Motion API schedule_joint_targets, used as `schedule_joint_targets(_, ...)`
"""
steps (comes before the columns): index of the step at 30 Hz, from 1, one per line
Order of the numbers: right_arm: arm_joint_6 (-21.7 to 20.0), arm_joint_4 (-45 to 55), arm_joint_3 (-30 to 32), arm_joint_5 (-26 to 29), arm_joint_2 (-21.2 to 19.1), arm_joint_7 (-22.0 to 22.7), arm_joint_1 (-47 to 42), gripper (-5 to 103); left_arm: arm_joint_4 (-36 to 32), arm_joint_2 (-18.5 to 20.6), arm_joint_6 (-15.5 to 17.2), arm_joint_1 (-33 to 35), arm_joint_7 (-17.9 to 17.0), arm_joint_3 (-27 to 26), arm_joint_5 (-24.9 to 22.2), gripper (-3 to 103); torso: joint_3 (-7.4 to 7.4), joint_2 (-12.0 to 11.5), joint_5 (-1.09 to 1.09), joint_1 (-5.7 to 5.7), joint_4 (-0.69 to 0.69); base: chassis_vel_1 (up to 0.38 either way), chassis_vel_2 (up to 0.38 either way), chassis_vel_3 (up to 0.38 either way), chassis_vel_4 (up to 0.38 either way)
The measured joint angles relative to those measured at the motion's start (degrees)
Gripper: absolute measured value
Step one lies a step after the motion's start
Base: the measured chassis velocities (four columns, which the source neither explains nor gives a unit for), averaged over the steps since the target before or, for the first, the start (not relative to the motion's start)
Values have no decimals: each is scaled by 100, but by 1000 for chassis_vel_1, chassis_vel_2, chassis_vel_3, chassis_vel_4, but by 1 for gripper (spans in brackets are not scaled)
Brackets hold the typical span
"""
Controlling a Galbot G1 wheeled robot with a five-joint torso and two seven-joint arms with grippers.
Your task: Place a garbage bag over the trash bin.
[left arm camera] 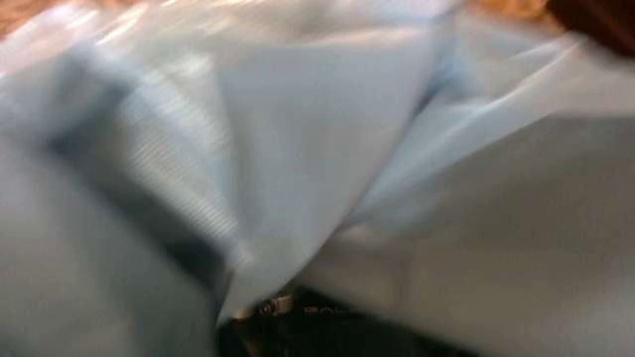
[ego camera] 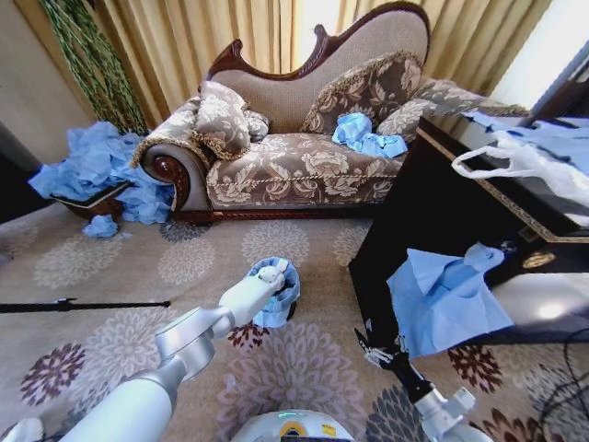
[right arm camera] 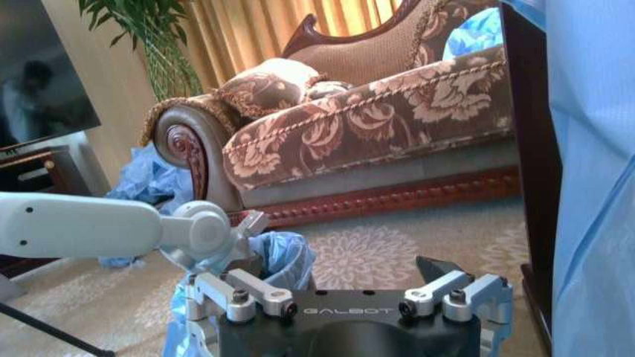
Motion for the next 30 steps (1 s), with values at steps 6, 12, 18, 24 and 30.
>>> schedule_joint_targets(6,-3,4,-12,0,-1,3,12,100,-282,295,152,106,53,98,-26,0,0,0,-1,0,1,0,0,0,0)
schedule_joint_targets(12,-2,21,-8,-2,8,2,-27,100,-334,287,205,124,133,126,-49,0,0,0,-1,0,-2,0,0,0,0)
schedule_joint_targets(18,-1,29,8,-3,18,-2,-45,100,-357,270,303,124,194,233,42,11,0,0,-1,0,-2,0,0,0,0)
schedule_joint_targets(24,4,20,11,-5,29,-7,-43,100,-613,301,554,185,322,353,132,37,0,0,-1,0,0,0,0,0,0)
schedule_joint_targets(30,2,20,12,-5,23,-2,-33,100,-67,-71,358,56,314,-19,358,59,0,0,0,0,-1,0,0,0,0)
